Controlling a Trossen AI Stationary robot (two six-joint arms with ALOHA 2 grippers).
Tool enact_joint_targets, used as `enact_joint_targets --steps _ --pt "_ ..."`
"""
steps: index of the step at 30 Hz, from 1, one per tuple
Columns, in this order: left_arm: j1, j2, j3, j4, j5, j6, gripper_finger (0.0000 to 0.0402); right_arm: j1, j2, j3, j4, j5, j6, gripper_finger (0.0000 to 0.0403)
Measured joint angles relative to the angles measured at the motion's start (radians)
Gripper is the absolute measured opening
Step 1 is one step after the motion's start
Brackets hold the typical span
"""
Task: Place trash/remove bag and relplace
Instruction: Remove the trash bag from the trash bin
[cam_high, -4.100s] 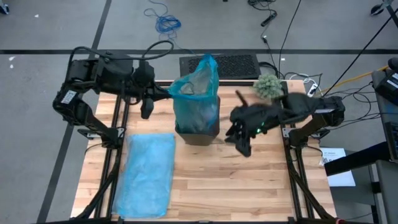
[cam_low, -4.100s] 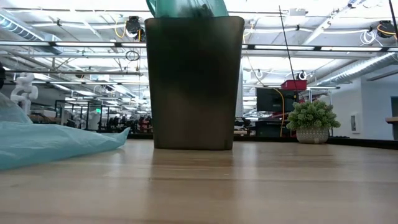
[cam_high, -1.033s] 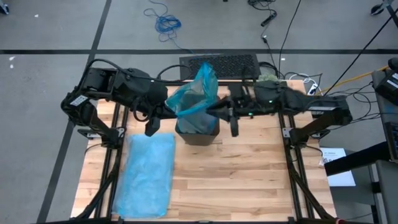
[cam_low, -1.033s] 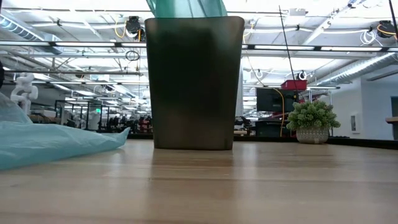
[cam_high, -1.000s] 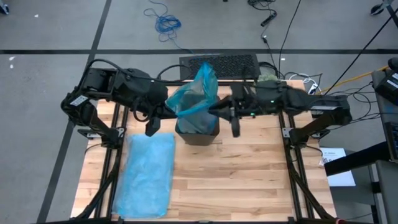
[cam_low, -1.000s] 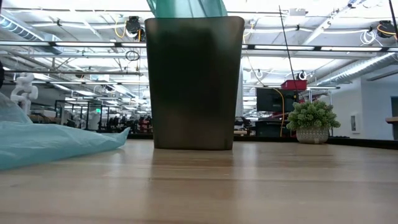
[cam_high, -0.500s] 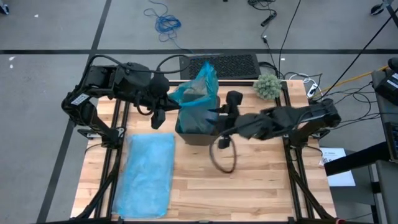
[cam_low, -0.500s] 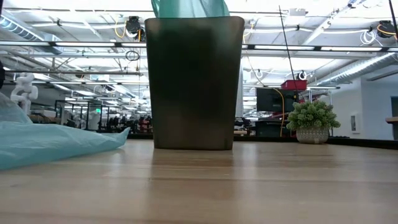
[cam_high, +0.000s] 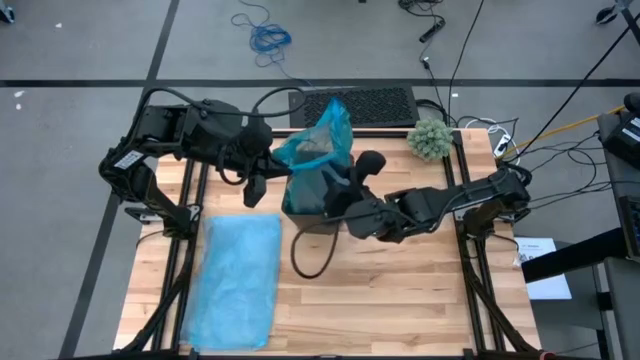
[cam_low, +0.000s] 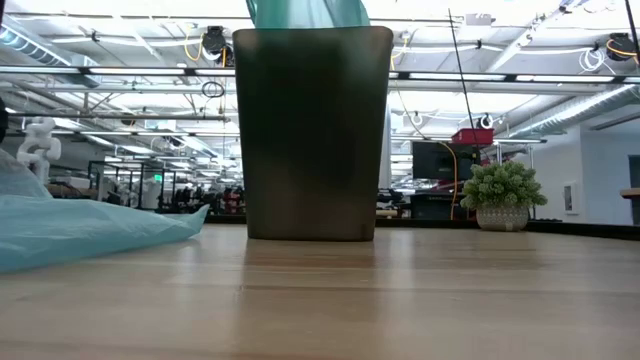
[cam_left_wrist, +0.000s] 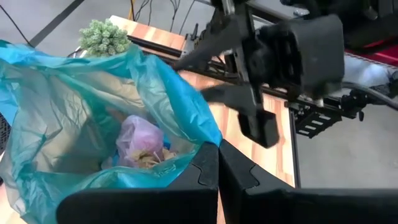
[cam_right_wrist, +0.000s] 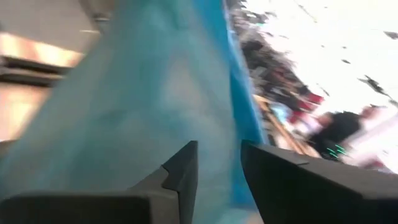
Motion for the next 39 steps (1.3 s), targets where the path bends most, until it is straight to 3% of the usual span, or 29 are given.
enact_joint_targets --steps 4,11,15,20,26,31,39 --pt "-0.011 0.000 0.000 0.000 0.001 0.000 0.0000 -0.004 -0.003 0.001 0.054 0.079 -0.027 0.0086" --pt "-0.023 0.000 0.000 0.000 0.001 -0.001 0.0000 -0.012 -0.005 0.001 0.097 0.070 -0.069 0.0010" --pt "-0.022 0.000 0.000 0.000 0.029 -0.024 0.0000 -0.012 -0.018 0.000 0.108 0.046 -0.063 0.0003" --pt "-0.030 0.000 0.000 0.000 0.060 -0.026 0.0000 -0.011 -0.099 0.001 0.159 -0.041 -0.021 0.0001" --pt "-0.037 0.000 0.001 0.002 0.062 -0.026 0.0000 -0.027 -0.193 0.001 0.064 -0.288 0.076 0.0002" --pt "-0.040 0.000 0.001 0.003 0.062 -0.026 0.0000 -0.022 -0.213 0.001 -0.054 -0.371 0.114 0.0028" --pt "-0.040 0.000 0.001 0.004 0.062 -0.026 0.0000 -0.019 -0.189 -0.006 -0.181 -0.390 0.227 0.0127"
